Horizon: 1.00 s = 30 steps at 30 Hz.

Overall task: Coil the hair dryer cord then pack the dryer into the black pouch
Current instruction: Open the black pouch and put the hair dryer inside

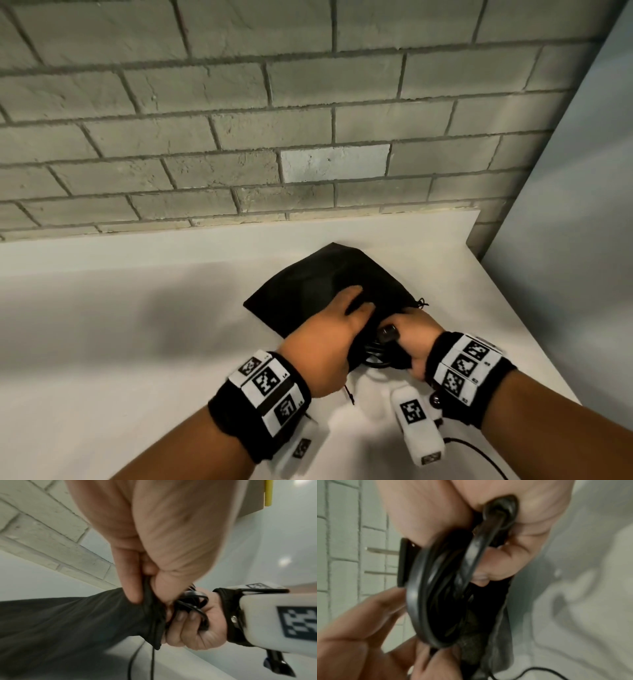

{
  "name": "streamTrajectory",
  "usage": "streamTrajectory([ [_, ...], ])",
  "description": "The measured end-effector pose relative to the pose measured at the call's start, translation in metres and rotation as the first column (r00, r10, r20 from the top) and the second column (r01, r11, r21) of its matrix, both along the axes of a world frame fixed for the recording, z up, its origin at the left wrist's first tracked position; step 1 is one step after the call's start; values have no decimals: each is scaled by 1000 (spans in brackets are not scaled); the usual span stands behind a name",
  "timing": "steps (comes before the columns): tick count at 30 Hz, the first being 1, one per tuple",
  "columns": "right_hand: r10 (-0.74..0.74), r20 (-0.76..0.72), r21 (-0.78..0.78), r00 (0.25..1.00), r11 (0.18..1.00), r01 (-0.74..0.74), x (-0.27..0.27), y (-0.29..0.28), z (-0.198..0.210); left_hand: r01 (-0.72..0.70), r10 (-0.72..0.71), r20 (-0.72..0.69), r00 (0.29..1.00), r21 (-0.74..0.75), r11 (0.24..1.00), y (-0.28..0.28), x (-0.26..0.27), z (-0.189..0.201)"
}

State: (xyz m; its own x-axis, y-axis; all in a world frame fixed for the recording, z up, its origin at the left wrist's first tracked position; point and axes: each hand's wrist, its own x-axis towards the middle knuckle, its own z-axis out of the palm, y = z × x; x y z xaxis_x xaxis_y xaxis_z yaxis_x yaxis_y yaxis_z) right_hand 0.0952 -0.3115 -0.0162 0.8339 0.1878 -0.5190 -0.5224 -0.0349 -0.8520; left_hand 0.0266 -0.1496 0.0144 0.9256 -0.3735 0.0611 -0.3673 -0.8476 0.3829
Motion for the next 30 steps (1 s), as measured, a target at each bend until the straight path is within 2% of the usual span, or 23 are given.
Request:
streamTrajectory([
  [2, -65, -24, -6, 998, 998, 65, 2, 3, -2, -218, 221, 57, 974, -59, 974, -1, -6, -2],
  [3, -86, -42, -1, 995, 996, 86, 3, 3, -3, -324, 325, 61, 944, -25, 946, -1, -8, -2],
  [5, -108, -51, 8, 993, 994, 108, 4, 5, -6, -414, 408, 82, 909, 80, 907, 0, -10, -5],
  [6, -128, -51, 2, 990, 992, 128, 5, 7, -9, -415, 409, 100, 907, 48, 909, 1, -11, -8],
  [9, -149, -33, -65, 988, 987, 147, 4, 15, -15, -258, 285, 124, 951, -196, 946, -1, -10, -11],
  [11, -194, -13, -125, 981, 974, 191, 5, 21, -19, -126, 173, 148, 974, -284, 951, -6, -14, -9],
  [12, -176, 7, -191, 984, 966, 174, 6, 22, -20, -75, 125, 152, 980, -299, 951, -10, -16, -7],
  [14, -49, 17, -353, 999, 934, 52, 7, 25, -16, -12, 57, 147, 987, -293, 956, -16, -21, -6],
  [17, -45, 14, -403, 999, 914, 47, 9, 25, -19, -6, 56, 163, 985, -292, 957, -15, -21, -9],
  [19, 23, 7, -477, 1000, 879, -17, 9, 26, -16, -3, 53, 171, 984, -283, 959, -12, -18, -10],
  [20, 55, -19, -435, 998, 899, -58, 6, 28, -12, 9, 36, 171, 985, -257, 966, -12, -17, -10],
  [21, 60, -31, -314, 998, 947, -67, 4, 31, -9, 23, 13, 165, 986, -213, 977, -12, -17, -9],
  [22, 124, 15, -217, 992, 969, -117, 0, 33, -7, 30, -5, 161, 987, -154, 988, -13, -15, -10],
  [24, 60, -51, -40, 997, 997, -62, -3, 34, -3, 24, -20, 137, 990, -24, 999, -14, -12, -12],
  [25, 43, -129, -47, 991, 998, -49, -7, 32, 1, 12, -16, 105, 994, 34, 999, -13, -11, -12],
  [26, 90, -176, -124, 980, 986, -113, -6, 28, 2, -3, -4, 70, 998, 90, 996, -11, -10, -13],
  [27, 191, -174, -261, 966, 937, -233, -7, 21, 6, -28, 23, 33, 999, 159, 987, -7, -9, -14],
  [28, 321, -134, -427, 938, 835, -347, -6, 14, 10, -47, 49, -3, 999, 234, 971, -4, -10, -15],
  [29, 469, -114, -613, 876, 661, -433, -4, 4, 16, -54, 69, -38, 997, 309, 950, 0, -12, -15],
  [30, 629, -124, -776, 767, 420, -470, 0, -9, 19, -54, 81, -61, 995, 368, 928, 3, -14, -15],
])
